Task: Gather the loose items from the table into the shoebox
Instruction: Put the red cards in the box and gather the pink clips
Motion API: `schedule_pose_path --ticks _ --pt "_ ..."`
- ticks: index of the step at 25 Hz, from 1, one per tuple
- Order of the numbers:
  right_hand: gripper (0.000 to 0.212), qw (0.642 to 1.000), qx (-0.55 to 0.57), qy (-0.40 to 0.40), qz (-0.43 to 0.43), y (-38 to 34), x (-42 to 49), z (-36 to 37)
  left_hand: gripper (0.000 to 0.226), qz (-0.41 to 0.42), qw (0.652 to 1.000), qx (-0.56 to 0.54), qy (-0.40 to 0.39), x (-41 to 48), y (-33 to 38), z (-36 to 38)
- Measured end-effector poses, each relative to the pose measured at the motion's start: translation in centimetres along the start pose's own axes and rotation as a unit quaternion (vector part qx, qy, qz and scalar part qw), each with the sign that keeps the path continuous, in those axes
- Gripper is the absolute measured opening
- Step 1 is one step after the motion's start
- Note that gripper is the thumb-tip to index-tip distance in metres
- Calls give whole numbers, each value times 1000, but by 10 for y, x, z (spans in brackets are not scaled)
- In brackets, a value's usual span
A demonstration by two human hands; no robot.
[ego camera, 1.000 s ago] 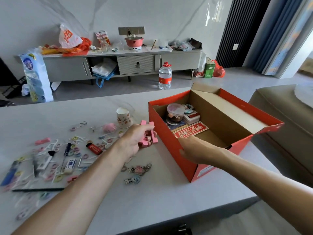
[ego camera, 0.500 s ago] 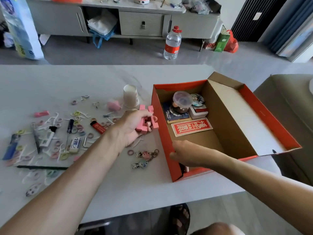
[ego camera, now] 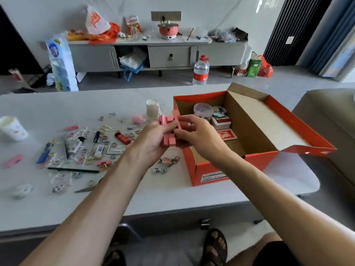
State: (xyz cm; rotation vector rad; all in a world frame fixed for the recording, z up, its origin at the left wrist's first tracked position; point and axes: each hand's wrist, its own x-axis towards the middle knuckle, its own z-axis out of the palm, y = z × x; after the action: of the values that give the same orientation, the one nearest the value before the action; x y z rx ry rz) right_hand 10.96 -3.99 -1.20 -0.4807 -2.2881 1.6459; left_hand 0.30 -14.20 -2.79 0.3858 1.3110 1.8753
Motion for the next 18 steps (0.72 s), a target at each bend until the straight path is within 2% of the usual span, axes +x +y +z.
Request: schedule_pose_path --ticks 4,6,9,12,13,15,18 --pt "32 1000 7 -9 14 -8 -15 -13 14 49 988 111 94 -16 4 11" --pt "23 999 16 17 24 -6 -6 -23 8 73 986 89 118 -8 5 9" --pt "16 995 69 45 47 8 10 -17 10 61 991 18 116 15 3 11" --pt "32 997 54 32 38 29 22 4 4 23 987 -113 108 42 0 16" --pt "35 998 49 33 36 33 26 7 9 23 984 -135 111 49 -1 17" --pt "38 995 84 34 50 45 38 6 18 20 985 -129 112 63 -7 16" --pt "29 980 175 10 90 50 41 -4 11 16 993 -76 85 70 -16 12"
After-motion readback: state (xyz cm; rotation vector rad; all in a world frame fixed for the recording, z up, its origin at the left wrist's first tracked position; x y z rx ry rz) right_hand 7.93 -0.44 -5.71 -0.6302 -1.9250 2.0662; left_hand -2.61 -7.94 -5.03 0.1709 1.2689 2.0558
